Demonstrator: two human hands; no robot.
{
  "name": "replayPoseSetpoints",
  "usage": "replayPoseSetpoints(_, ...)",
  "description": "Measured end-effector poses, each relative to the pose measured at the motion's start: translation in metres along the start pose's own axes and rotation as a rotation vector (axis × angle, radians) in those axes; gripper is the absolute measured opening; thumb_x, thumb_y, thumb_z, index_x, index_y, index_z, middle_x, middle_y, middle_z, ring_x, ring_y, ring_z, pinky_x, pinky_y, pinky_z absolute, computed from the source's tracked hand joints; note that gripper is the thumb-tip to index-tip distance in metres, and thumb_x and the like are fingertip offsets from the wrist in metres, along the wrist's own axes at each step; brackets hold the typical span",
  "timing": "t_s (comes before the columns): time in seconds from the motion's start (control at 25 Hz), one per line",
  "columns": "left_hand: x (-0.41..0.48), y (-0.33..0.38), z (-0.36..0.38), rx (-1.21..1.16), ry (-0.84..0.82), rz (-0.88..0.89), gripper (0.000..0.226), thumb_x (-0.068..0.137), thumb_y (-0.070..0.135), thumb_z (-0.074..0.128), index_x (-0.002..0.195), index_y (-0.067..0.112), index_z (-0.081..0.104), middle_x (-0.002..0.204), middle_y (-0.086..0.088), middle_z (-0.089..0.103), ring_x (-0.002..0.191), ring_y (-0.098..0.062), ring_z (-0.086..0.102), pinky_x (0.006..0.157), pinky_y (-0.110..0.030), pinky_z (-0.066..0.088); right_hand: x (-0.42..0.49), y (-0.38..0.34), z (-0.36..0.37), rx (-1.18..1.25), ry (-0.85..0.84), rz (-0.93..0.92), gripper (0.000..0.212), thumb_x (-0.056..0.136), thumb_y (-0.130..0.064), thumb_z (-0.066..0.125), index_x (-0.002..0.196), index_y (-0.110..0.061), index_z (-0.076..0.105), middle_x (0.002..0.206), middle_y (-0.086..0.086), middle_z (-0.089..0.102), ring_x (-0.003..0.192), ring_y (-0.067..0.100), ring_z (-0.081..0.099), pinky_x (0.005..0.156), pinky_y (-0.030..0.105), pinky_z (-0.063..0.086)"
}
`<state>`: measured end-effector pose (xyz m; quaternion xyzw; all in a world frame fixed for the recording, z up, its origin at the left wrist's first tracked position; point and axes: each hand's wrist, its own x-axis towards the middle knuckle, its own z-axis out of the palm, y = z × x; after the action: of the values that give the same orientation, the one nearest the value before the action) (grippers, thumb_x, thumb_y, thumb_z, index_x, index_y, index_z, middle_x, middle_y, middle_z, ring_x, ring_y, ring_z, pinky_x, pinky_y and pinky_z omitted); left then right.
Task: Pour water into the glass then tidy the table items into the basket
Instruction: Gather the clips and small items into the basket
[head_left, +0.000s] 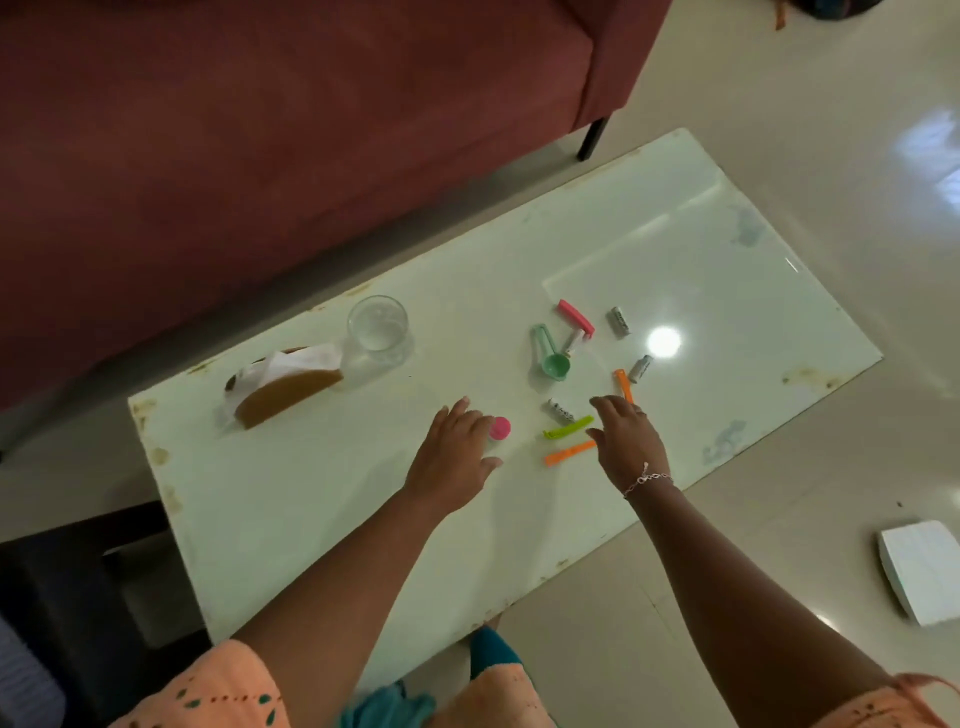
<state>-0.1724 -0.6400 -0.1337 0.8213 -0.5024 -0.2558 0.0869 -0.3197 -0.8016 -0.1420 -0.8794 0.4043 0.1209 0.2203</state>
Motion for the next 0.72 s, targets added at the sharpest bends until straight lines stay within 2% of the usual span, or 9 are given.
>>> replayPoseSetpoints(0.08, 0.017, 0.012, 0.015, -0.023, -0.03, 0.069, 0.037, 0.091, 0.024, 0.053, 0.124, 0.008, 0.048, 0.131, -0.008, 0.049, 0.141, -0.022, 0.023, 0.115, -0.03, 0.013, 0.005, 0.024, 0.007, 0.01, 0.016, 0.086, 0.034, 0.085, -0.006, 0.057, 0.119, -0.005, 0.055, 0.123, 0.016, 0.057, 0.108, 0.039, 0.052, 0.082, 0.043, 0.047)
replayPoseSetpoints(0.12, 0.027, 0.019, 0.023, -0.016, -0.031, 0.112, 0.032, 0.088, 0.019, 0.057, 0.117, 0.006, 0.054, 0.124, -0.011, 0.055, 0.136, -0.025, 0.033, 0.112, -0.032, 0.023, 0.009, 0.035, 0.012, 0.017, 0.025, 0.128, 0.031, 0.085, -0.005, 0.057, 0.117, -0.005, 0.056, 0.12, 0.016, 0.058, 0.106, 0.039, 0.052, 0.079, 0.043, 0.048)
replayPoseSetpoints(0.2, 0.046, 0.032, 0.035, -0.022, -0.037, 0.144, 0.023, 0.08, 0.01, 0.065, 0.101, 0.002, 0.061, 0.104, -0.015, 0.062, 0.115, -0.033, 0.053, 0.095, -0.036, 0.045, 0.018, 0.051, 0.02, 0.026, 0.044, 0.196, 0.027, 0.085, -0.003, 0.055, 0.112, -0.004, 0.059, 0.112, 0.017, 0.061, 0.103, 0.039, 0.052, 0.074, 0.039, 0.046)
replayPoseSetpoints(0.24, 0.055, 0.039, 0.04, -0.022, -0.061, 0.148, 0.021, 0.08, 0.009, 0.063, 0.1, 0.002, 0.061, 0.102, -0.014, 0.06, 0.108, -0.033, 0.055, 0.087, -0.037, 0.048, 0.024, 0.059, 0.025, 0.028, 0.055, 0.223, 0.025, 0.085, -0.003, 0.055, 0.11, -0.003, 0.061, 0.108, 0.018, 0.061, 0.101, 0.039, 0.053, 0.071, 0.038, 0.045)
replayPoseSetpoints(0.32, 0.071, 0.051, 0.05, 0.099, -0.105, 0.154, 0.021, 0.087, 0.011, 0.055, 0.106, 0.006, 0.057, 0.109, -0.01, 0.056, 0.107, -0.028, 0.051, 0.077, -0.035, 0.04, 0.036, 0.072, 0.035, 0.042, 0.087, 0.271, 0.023, 0.084, -0.001, 0.056, 0.106, -0.003, 0.062, 0.103, 0.018, 0.062, 0.098, 0.039, 0.053, 0.068, 0.035, 0.042)
replayPoseSetpoints(0.36, 0.078, 0.055, 0.055, 0.134, -0.088, 0.157, 0.02, 0.084, 0.013, 0.059, 0.103, 0.009, 0.059, 0.106, -0.008, 0.058, 0.102, -0.026, 0.054, 0.071, -0.032, 0.038, 0.042, 0.077, 0.039, 0.057, 0.103, 0.296, 0.022, 0.083, -0.001, 0.056, 0.104, -0.004, 0.063, 0.102, 0.018, 0.062, 0.098, 0.039, 0.053, 0.068, 0.035, 0.041)
replayPoseSetpoints(0.44, 0.086, 0.065, 0.066, 0.183, -0.139, 0.185, 0.026, 0.055, 0.019, 0.083, 0.074, 0.017, 0.065, 0.077, 0.0, 0.064, 0.074, -0.018, 0.062, 0.053, -0.025, 0.042, 0.053, 0.085, 0.048, 0.086, 0.127, 0.348, 0.02, 0.083, -0.004, 0.058, 0.103, -0.004, 0.062, 0.103, 0.018, 0.061, 0.098, 0.04, 0.053, 0.07, 0.036, 0.043)
replayPoseSetpoints(0.52, 0.092, 0.069, 0.088, 0.216, -0.193, 0.149, 0.037, 0.029, 0.022, 0.09, 0.051, 0.019, 0.06, 0.054, 0.003, 0.058, 0.05, -0.012, 0.056, 0.039, -0.017, 0.037, 0.059, 0.089, 0.056, 0.105, 0.121, 0.387, 0.02, 0.084, -0.01, 0.06, 0.103, -0.003, 0.061, 0.104, 0.018, 0.06, 0.098, 0.04, 0.052, 0.071, 0.037, 0.043)
replayPoseSetpoints(0.72, 0.089, 0.077, 0.114, 0.249, -0.191, 0.073, 0.038, 0.018, 0.011, 0.085, 0.044, 0.016, 0.058, 0.045, 0.002, 0.052, 0.039, -0.011, 0.05, 0.034, -0.012, 0.032, 0.07, 0.086, 0.069, 0.148, 0.147, 0.433, 0.016, 0.083, -0.009, 0.054, 0.096, -0.001, 0.061, 0.101, 0.018, 0.059, 0.094, 0.039, 0.052, 0.068, 0.034, 0.038)
